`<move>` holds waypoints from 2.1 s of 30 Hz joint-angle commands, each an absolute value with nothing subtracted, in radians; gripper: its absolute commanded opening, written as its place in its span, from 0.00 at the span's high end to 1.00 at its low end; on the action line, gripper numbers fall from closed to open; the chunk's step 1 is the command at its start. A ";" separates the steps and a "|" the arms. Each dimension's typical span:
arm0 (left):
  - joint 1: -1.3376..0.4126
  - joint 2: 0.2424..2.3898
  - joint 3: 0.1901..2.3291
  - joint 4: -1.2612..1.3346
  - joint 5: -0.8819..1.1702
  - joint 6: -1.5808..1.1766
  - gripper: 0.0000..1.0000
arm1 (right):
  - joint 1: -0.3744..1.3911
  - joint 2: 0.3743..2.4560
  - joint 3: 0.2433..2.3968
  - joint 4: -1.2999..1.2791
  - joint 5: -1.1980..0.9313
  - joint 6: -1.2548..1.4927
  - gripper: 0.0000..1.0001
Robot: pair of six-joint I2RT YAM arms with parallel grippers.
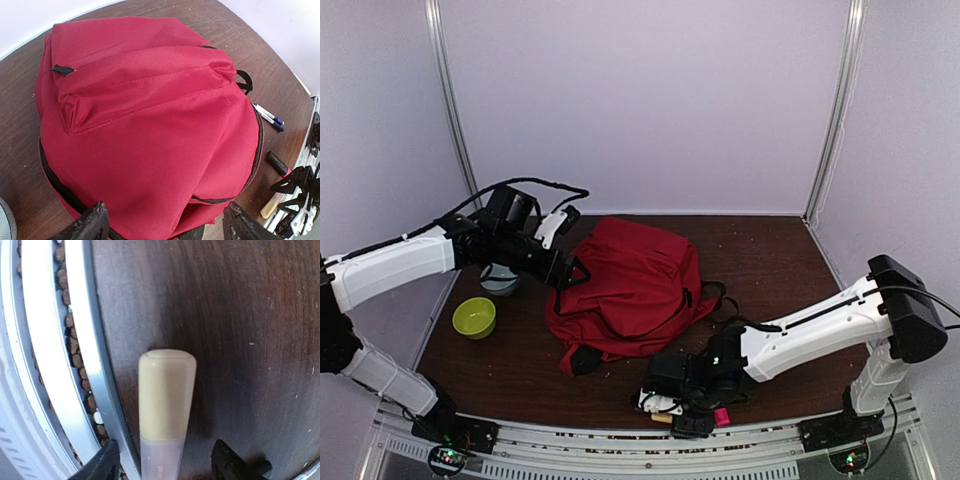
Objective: Pack the student bag
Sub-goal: Pick up the pen from the corner of the board, then pick up the lower front pocket of the student bag.
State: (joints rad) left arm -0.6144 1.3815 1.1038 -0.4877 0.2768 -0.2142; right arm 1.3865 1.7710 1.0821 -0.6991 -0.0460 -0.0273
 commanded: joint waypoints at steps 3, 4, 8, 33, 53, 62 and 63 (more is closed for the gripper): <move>-0.612 1.334 1.079 -0.462 0.251 -0.187 0.19 | 1.375 1.801 1.107 -0.722 0.061 -0.027 0.67; -0.612 1.331 1.076 -0.463 0.248 -0.185 0.19 | 1.375 1.795 1.108 -0.722 0.058 -0.029 0.73; -0.609 1.325 1.078 -0.466 0.227 -0.174 0.18 | 1.375 1.759 1.116 -0.726 0.039 -0.036 0.92; -0.660 1.461 0.764 -0.116 0.370 -0.329 1.00 | 0.751 1.283 1.016 0.083 -0.222 0.254 1.00; -0.889 1.147 0.880 -0.246 0.278 -0.203 0.22 | 0.767 1.898 1.333 0.228 -0.625 0.269 1.00; -0.590 1.391 1.153 -0.299 0.220 -0.172 0.34 | 0.816 1.803 1.169 0.128 -0.625 0.124 1.00; -0.588 1.423 1.179 -0.296 0.194 -0.146 0.35 | 0.823 1.793 1.161 0.106 -0.617 0.104 1.00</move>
